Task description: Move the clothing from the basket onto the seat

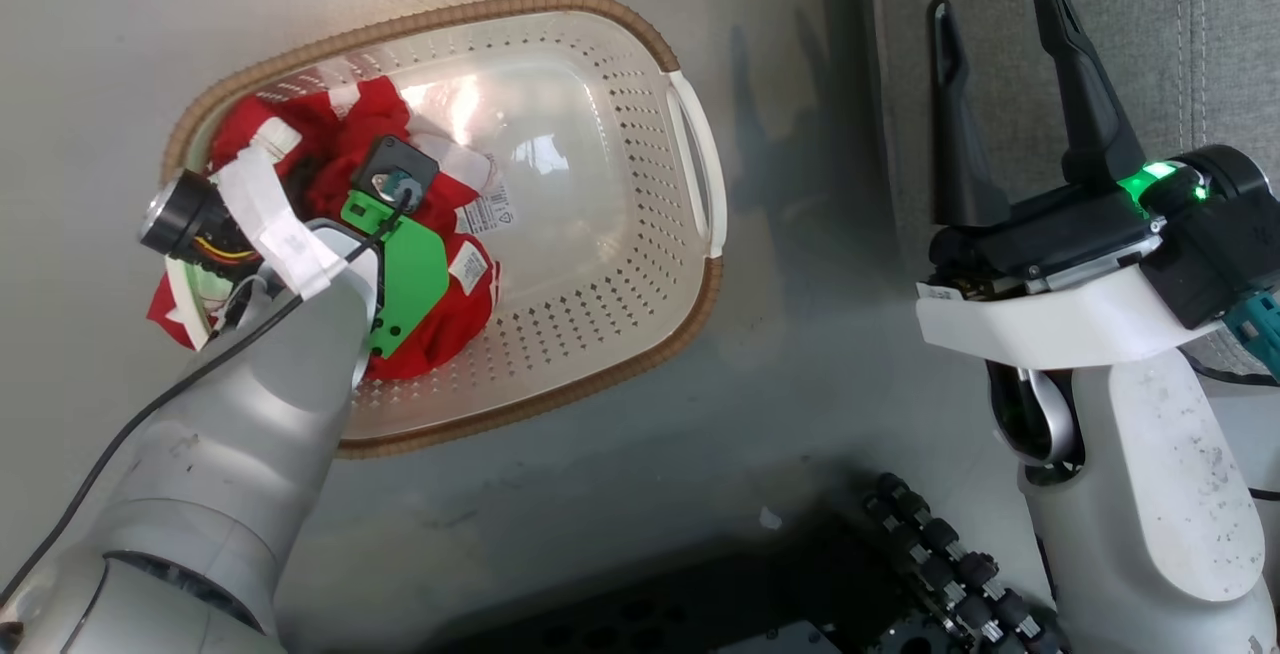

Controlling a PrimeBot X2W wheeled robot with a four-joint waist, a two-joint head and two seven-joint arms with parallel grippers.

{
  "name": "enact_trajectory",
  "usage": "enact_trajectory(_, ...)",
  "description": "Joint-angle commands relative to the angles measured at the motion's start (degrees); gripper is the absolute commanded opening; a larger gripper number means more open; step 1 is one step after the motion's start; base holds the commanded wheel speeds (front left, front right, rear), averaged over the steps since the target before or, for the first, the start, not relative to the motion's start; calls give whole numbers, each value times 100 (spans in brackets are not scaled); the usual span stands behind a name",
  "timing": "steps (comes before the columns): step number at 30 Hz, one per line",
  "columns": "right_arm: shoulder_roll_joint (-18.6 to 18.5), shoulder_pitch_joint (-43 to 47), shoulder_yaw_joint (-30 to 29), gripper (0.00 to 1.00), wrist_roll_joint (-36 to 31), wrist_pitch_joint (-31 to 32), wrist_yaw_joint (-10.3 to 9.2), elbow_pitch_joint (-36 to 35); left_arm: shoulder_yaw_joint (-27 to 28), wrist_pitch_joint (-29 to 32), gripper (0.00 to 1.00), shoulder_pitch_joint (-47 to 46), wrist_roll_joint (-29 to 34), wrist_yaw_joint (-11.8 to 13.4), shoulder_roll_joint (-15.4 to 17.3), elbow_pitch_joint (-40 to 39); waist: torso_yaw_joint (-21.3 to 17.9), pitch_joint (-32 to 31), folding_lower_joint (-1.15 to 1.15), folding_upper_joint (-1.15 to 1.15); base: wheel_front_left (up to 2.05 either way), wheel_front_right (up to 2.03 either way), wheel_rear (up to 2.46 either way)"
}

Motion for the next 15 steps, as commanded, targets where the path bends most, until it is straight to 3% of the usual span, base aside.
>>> enact_trajectory(1,9,-58,14,100,40,-15,0,-24,8,111,100,-102,-69,-19,55,23,-86,113,-1,0,0,0,0)
enact_trajectory(3,14,-81,35,100,45,-15,0,-16,55,300,100,-117,-132,1,88,38,-108,138,-1,0,0,0,0)
enact_trajectory(5,20,-113,48,100,45,-15,0,-16,60,468,25,-145,-160,-37,104,43,-129,168,-1,0,0,0,0)
enact_trajectory(6,19,-127,49,100,47,-15,0,-14,38,513,0,-159,-150,-17,116,44,-139,173,-1,0,0,0,0)
enact_trajectory(15,28,-152,2,100,-5,-15,0,-23,-33,261,0,-151,-178,2,143,45,-122,17,-1,0,0,0,0)
